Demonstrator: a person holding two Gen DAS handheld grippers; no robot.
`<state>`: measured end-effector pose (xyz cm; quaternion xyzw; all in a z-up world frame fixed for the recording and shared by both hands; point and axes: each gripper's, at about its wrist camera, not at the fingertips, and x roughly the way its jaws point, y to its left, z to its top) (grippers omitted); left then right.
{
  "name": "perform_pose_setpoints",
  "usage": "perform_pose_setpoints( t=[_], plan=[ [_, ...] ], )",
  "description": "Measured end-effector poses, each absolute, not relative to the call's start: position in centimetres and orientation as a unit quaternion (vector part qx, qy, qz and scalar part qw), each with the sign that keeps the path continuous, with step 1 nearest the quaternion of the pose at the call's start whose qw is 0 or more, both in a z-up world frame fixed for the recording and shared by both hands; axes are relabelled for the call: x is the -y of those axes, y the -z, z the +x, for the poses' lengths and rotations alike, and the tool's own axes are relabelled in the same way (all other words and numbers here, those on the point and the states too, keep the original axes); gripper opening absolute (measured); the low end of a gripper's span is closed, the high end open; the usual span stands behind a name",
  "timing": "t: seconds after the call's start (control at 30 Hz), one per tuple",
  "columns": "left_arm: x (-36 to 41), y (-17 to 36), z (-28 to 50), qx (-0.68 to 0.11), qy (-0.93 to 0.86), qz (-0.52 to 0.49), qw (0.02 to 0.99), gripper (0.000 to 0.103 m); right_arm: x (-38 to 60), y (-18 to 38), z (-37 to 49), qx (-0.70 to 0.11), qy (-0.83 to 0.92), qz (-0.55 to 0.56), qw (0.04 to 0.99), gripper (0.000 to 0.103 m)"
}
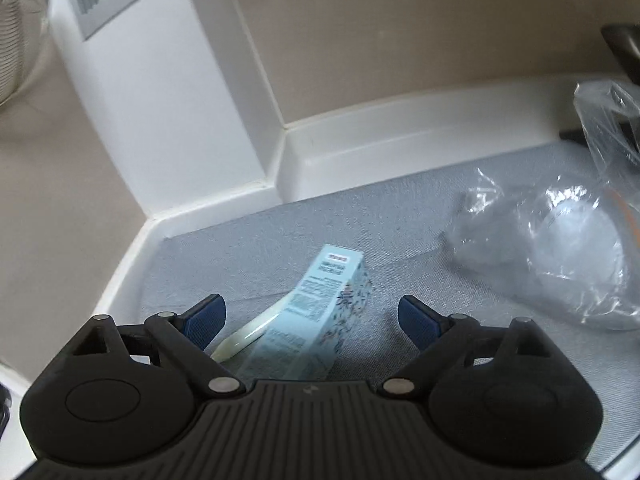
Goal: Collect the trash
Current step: 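Grasp the toothpaste box with the left tool while the right tool grasps the clear plastic bag, then carry the toothpaste box and plastic bag down over the trash bin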
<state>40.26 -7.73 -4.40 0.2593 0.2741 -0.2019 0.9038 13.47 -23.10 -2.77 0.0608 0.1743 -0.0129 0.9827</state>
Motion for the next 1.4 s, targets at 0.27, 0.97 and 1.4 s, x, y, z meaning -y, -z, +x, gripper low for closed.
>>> perform_pose_setpoints(
  t=[0.27,0.97,1.4],
  plan=[
    [7.3,3.5,35.7,-0.226,0.192,0.318,0.901,0.033,23.3,2.6,13.3,-0.170,0.010,0.068,0.983,0.004],
    [-7.1,-3.2,-0.5,-0.174,0.081,0.182,0.964,0.032,15.1,0.8,-0.6,-0.143,-0.191,0.041,0.970,0.004],
    [-12.5,6.7,-10.2,-0.325,-0.038,0.082,0.941,0.032,9.9,6.7,-7.7,-0.283,-0.254,0.024,0.925,0.004]
  ],
)
